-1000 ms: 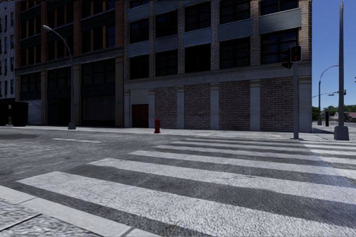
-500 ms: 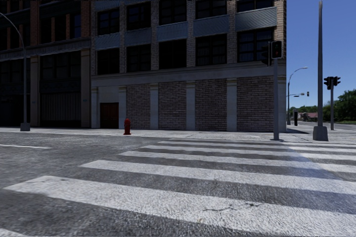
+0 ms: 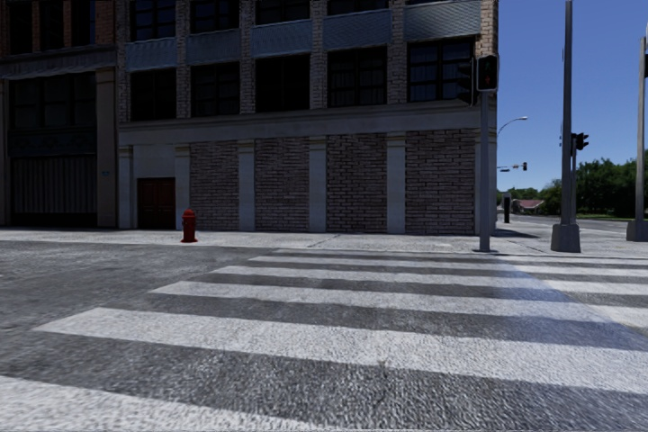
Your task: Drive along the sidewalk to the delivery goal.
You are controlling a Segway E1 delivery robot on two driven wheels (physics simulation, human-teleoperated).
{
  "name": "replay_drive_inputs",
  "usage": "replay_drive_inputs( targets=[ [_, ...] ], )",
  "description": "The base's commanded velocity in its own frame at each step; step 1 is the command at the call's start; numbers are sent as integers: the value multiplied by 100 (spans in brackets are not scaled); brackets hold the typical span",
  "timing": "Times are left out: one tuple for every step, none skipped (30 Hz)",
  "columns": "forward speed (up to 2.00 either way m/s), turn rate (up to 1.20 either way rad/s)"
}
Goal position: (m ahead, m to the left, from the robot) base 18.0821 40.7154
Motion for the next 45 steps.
replay_drive_inputs(
  targets=[
    [139, -31],
    [139, -28],
    [138, -28],
    [138, -28],
    [137, -28],
    [137, -28],
    [135, -28],
    [134, -28],
    [133, -27],
    [133, -27],
    [133, -16],
    [142, -6],
    [200, -3],
    [200, -2],
    [200, -2],
    [200, -2],
    [200, -2],
    [200, -2],
    [200, -2],
    [200, -2],
    [200, -2],
    [200, -1],
    [200, -1],
    [200, -1],
    [200, -1],
    [200, -1],
    [200, -1],
    [200, -1],
    [200, -1],
    [200, -1],
    [200, -1],
    [200, 0],
    [200, 0],
    [200, 0],
    [200, 0],
    [200, 0],
    [200, 0],
    [200, 0],
    [200, 0],
    [200, 0],
    [200, 0],
    [200, 0],
    [200, 0],
    [200, 0],
    [200, 0]
  ],
)
